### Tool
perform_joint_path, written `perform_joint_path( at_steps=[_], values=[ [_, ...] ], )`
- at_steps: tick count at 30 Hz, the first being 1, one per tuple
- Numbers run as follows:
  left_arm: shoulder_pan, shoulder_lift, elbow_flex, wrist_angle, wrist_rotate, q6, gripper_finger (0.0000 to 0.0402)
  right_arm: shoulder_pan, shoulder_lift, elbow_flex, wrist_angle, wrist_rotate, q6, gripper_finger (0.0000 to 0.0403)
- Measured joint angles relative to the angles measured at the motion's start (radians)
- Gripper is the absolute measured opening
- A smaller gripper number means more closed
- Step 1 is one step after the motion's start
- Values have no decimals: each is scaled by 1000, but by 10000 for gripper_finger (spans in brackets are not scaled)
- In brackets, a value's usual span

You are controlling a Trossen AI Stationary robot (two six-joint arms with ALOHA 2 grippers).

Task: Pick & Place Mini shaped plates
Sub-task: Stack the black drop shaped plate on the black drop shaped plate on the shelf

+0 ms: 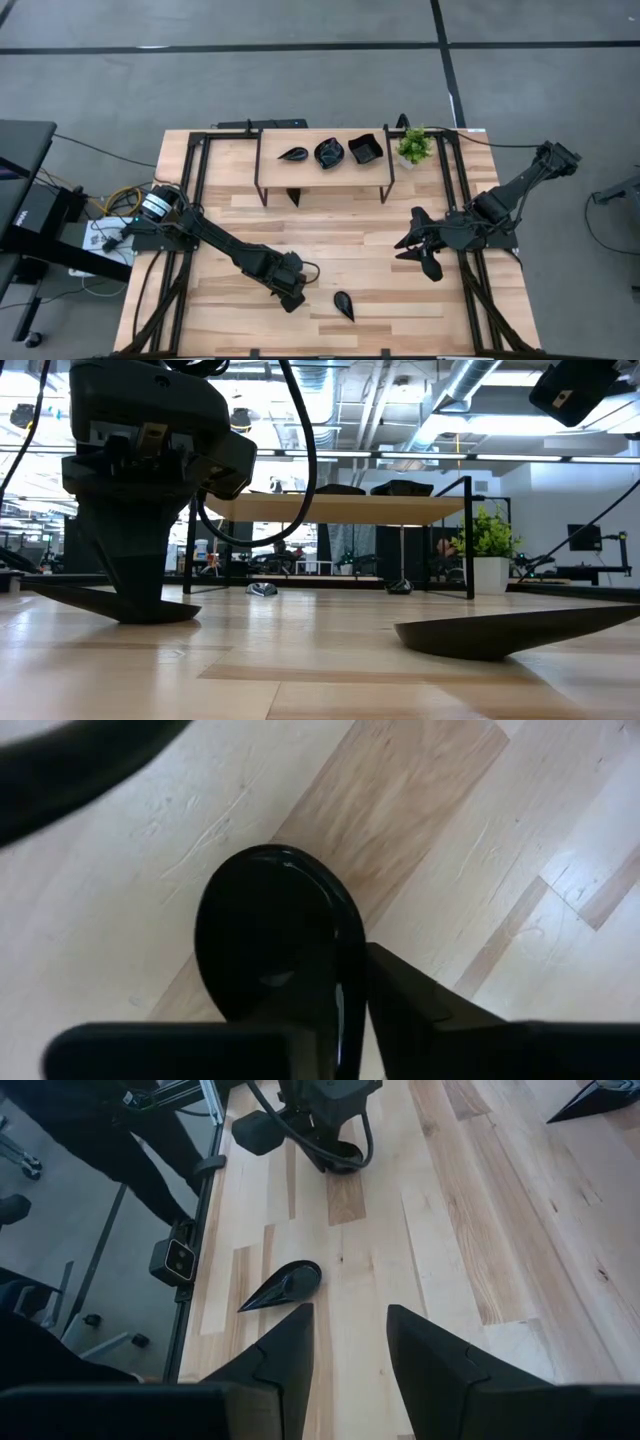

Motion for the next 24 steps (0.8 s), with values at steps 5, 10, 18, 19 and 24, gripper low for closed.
perform_joint_path(
  at_steps=[5,10,18,19,24],
  values=[
    [0,-9,0,1,-1,0,12,0,0,0,0,0,0,124],
    [0,-35,0,0,-10,3,12,0,0,0,0,0,0,124],
    [0,-90,0,-2,-21,10,8,0,0,0,0,0,0,124],
    [0,-99,0,-2,-24,11,9,0,0,0,0,0,0,124],
    [0,-154,0,-5,-59,32,9,0,0,0,0,0,0,124]
  ],
)
